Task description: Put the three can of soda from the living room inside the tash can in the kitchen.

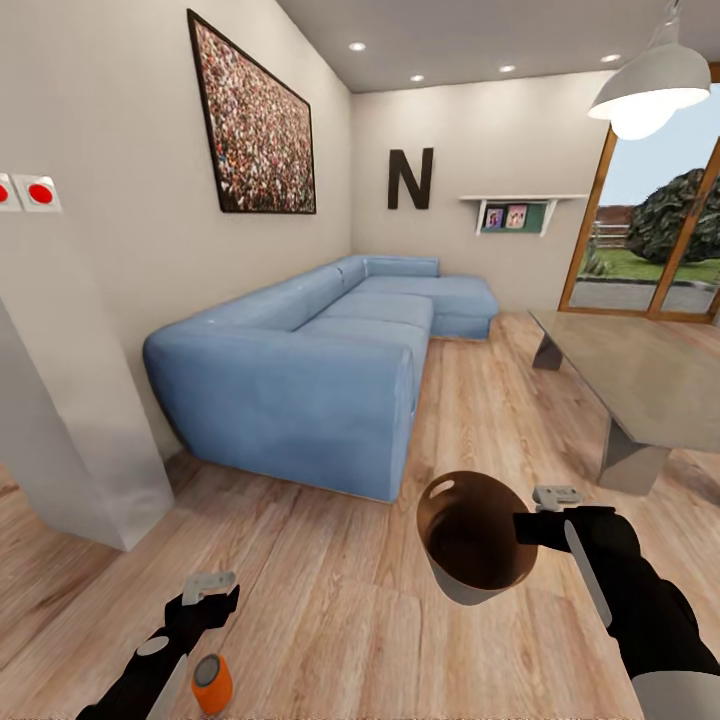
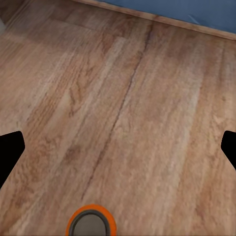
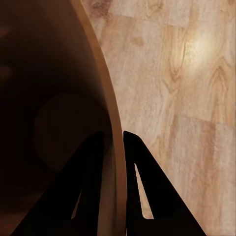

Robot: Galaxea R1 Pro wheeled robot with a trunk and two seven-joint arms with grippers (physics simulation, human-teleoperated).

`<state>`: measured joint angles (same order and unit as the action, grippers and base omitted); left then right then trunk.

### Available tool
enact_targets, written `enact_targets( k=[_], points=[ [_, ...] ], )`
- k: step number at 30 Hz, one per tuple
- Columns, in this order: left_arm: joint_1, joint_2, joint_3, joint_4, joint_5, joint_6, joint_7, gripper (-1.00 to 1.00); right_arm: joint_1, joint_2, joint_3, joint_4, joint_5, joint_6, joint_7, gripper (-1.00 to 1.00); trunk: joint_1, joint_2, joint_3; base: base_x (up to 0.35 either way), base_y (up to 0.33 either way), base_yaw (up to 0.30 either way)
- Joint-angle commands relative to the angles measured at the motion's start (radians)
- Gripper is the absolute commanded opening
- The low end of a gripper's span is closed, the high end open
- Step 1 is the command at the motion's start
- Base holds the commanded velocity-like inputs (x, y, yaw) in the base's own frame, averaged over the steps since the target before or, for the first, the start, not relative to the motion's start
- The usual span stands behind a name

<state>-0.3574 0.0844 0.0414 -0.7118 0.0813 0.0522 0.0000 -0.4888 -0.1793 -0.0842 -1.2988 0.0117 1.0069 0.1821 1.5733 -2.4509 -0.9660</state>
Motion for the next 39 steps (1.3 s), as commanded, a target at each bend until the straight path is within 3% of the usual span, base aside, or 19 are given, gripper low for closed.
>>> enact_targets(
  k=[1, 16, 39],
  points=[
    [0.0, 0.0, 0.0, 0.0, 0.0, 0.0, 0.0, 1.0, -0.001, 0.0, 0.0, 0.0, -0.016, 0.001, 0.003, -1.0, 0.0, 0.0, -0.001, 0.015, 0.0, 0.0],
    [0.0, 0.006, 0.0, 0.001, 0.0, 0.0, 0.0, 1.0, -0.001, 0.001, 0.0, 0.0, -0.016, 0.001, 0.003, -1.0, 0.0, 0.0, -0.013, 0.176, 0.088, 0.0],
    [0.0, 0.006, 0.0, 0.001, 0.0, 0.0, 0.0, 1.0, -0.001, 0.001, 0.0, 0.0, -0.016, 0.001, 0.003, -1.0, 0.0, 0.0, -0.044, 0.01, 0.006, 0.0]
  ],
)
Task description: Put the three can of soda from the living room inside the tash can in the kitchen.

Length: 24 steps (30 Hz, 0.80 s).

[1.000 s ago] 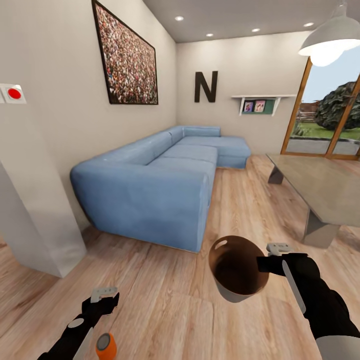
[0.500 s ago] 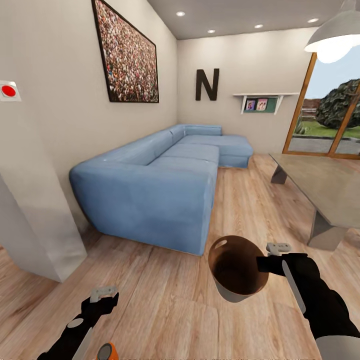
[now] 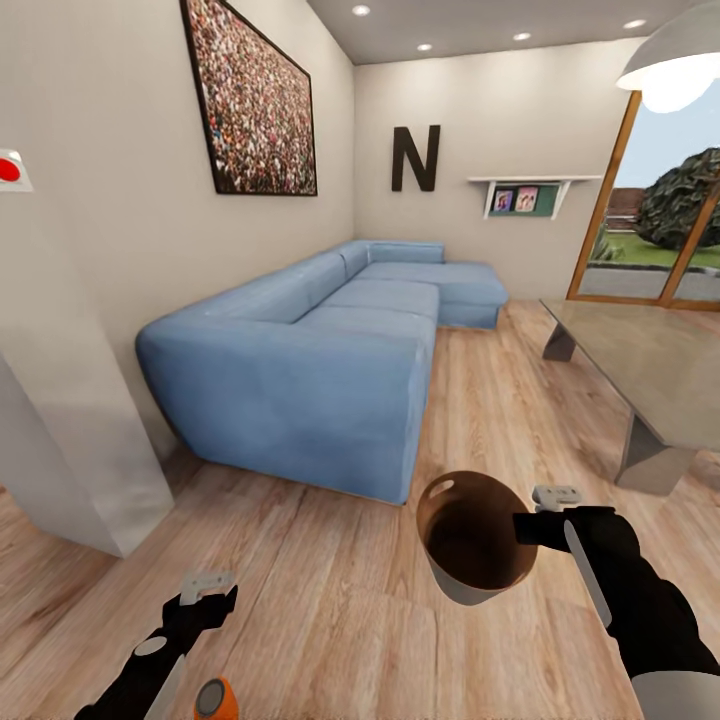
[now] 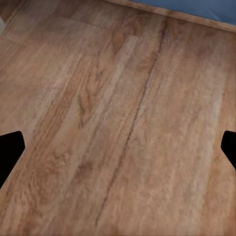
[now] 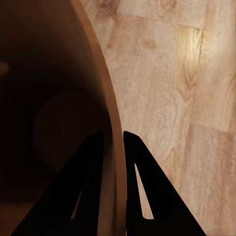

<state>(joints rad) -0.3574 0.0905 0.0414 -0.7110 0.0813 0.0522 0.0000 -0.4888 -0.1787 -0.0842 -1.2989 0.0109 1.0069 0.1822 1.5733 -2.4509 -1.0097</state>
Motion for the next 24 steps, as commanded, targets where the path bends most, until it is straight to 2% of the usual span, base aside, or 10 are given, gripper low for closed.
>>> enact_targets(
  k=[1, 24],
  points=[
    [0.0, 0.0, 0.0, 0.0, 0.0, 0.0, 0.0, 1.0, -0.001, 0.0, 0.0, 0.0, -0.015, 0.001, 0.003, -1.0, 0.0, 0.0, -0.002, 0.0, 0.0, 0.0],
    [0.0, 0.0, 0.0, 0.0, 0.0, 0.0, 0.0, 1.0, -0.001, 0.0, 0.0, 0.0, -0.015, 0.001, 0.003, -1.0, 0.0, 0.0, -0.039, 0.0, 0.0, 0.0]
  ],
)
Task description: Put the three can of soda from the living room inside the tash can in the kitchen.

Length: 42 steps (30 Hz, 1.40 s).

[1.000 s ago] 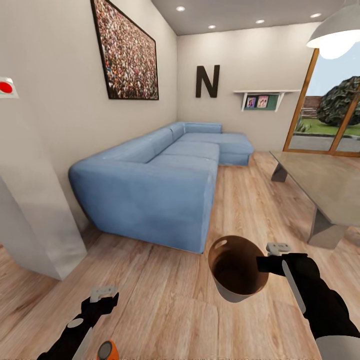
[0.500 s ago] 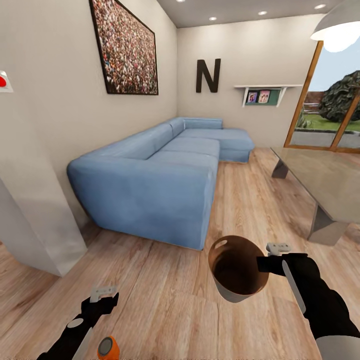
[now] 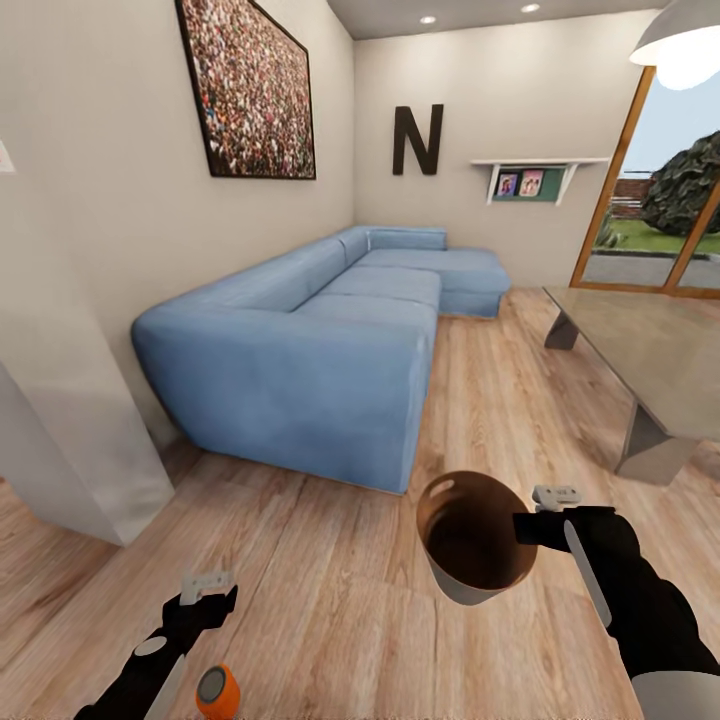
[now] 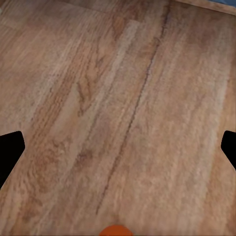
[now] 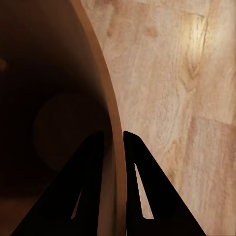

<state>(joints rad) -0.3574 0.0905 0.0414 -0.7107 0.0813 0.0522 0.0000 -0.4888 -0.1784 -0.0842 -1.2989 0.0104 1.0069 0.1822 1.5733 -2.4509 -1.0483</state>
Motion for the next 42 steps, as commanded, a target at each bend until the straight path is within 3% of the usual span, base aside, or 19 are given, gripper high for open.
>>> enact_targets(
  k=[1, 42],
  points=[
    [0.0, 0.0, 0.0, 0.0, 0.0, 0.0, 0.0, 1.0, -0.001, 0.0, 0.0, 0.0, -0.015, 0.001, 0.003, -1.0, 0.0, 0.0, -0.002, 0.0, 0.0, 0.0],
    [0.0, 0.0, 0.001, 0.0, 0.0, -0.002, 0.0, 1.0, -0.001, 0.0, 0.0, 0.0, -0.015, 0.001, 0.003, -1.0, 0.0, 0.0, -0.067, 0.0, 0.0, 0.0]
  ],
)
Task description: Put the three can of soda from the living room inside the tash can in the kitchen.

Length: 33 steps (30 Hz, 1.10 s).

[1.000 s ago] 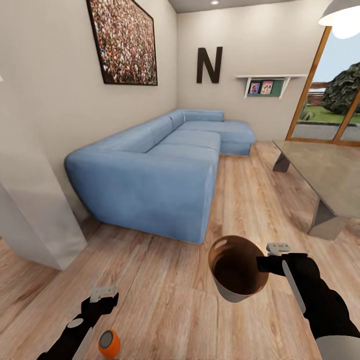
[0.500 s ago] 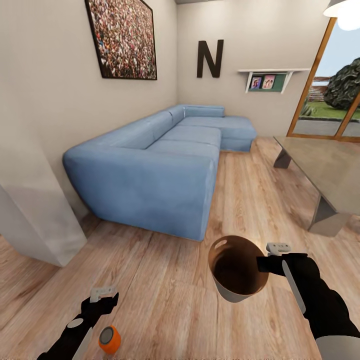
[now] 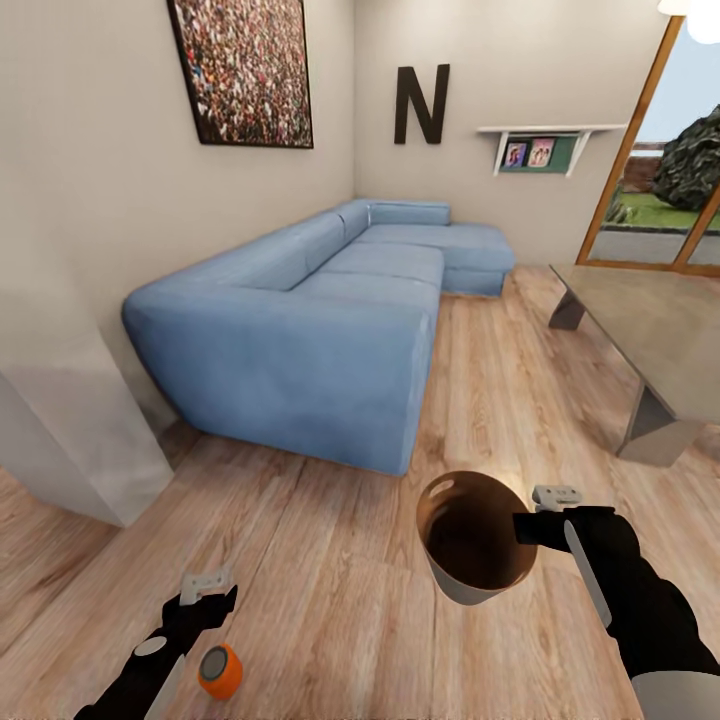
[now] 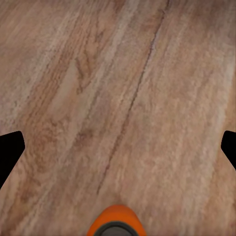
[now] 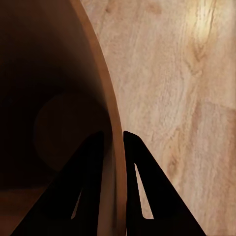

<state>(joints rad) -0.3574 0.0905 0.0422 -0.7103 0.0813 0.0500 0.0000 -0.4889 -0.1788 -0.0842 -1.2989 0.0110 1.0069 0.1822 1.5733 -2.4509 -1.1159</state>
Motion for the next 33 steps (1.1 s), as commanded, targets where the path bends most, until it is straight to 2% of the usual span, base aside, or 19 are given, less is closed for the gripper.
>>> enact_targets(
  k=[1, 33],
  points=[
    [0.0, 0.0, 0.0, 0.0, 0.0, 0.0, 0.0, 1.0, 0.0, 0.0, 0.0, 0.0, -0.016, 0.001, 0.003, -1.0, 0.0, 0.0, -0.002, 0.0, 0.0, 0.0],
    [0.0, 0.001, 0.001, 0.0, 0.0, -0.001, 0.0, 1.0, 0.0, 0.001, 0.0, 0.0, -0.016, 0.001, 0.003, -1.0, 0.0, 0.0, -0.053, 0.0, 0.0, 0.0]
  ],
)
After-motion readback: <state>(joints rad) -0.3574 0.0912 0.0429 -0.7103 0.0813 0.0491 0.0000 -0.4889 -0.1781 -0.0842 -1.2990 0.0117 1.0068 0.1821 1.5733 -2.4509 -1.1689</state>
